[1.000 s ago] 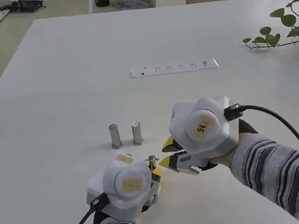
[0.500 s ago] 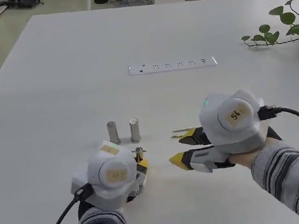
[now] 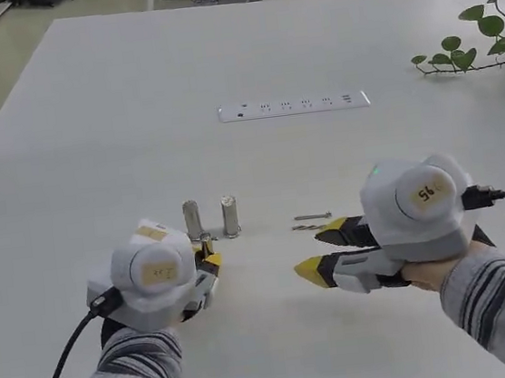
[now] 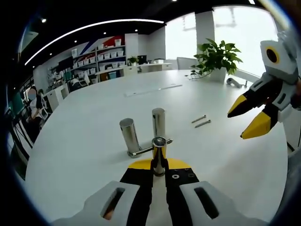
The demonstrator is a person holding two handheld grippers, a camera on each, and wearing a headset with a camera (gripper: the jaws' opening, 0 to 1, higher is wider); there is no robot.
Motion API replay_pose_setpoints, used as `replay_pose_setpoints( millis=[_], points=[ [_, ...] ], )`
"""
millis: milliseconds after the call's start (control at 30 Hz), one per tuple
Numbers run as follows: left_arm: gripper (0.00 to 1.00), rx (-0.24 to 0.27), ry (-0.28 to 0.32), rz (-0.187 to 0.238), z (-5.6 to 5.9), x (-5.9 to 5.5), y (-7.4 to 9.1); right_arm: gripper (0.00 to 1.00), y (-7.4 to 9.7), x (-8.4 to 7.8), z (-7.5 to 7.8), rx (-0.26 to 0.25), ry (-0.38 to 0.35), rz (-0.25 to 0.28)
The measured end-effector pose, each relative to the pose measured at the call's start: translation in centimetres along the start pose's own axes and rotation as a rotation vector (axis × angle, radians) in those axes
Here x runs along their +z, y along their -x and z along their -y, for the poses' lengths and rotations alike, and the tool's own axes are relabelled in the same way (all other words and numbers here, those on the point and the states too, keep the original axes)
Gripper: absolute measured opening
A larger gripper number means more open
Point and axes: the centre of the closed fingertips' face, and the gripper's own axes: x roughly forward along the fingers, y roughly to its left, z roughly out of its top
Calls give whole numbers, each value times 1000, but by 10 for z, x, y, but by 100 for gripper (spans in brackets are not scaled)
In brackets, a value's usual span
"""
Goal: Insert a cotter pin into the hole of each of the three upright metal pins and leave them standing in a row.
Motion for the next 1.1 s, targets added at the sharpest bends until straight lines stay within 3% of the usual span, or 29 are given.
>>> replay_pose_setpoints(
  millis=[300, 1100],
  points=[
    [5, 12, 27, -10, -11, -5, -4, 28, -3, 5, 1, -2, -25, 23],
    [5, 19, 53, 3, -11, -7, -5, 29, -6, 4, -4, 12, -98, 34]
  ],
)
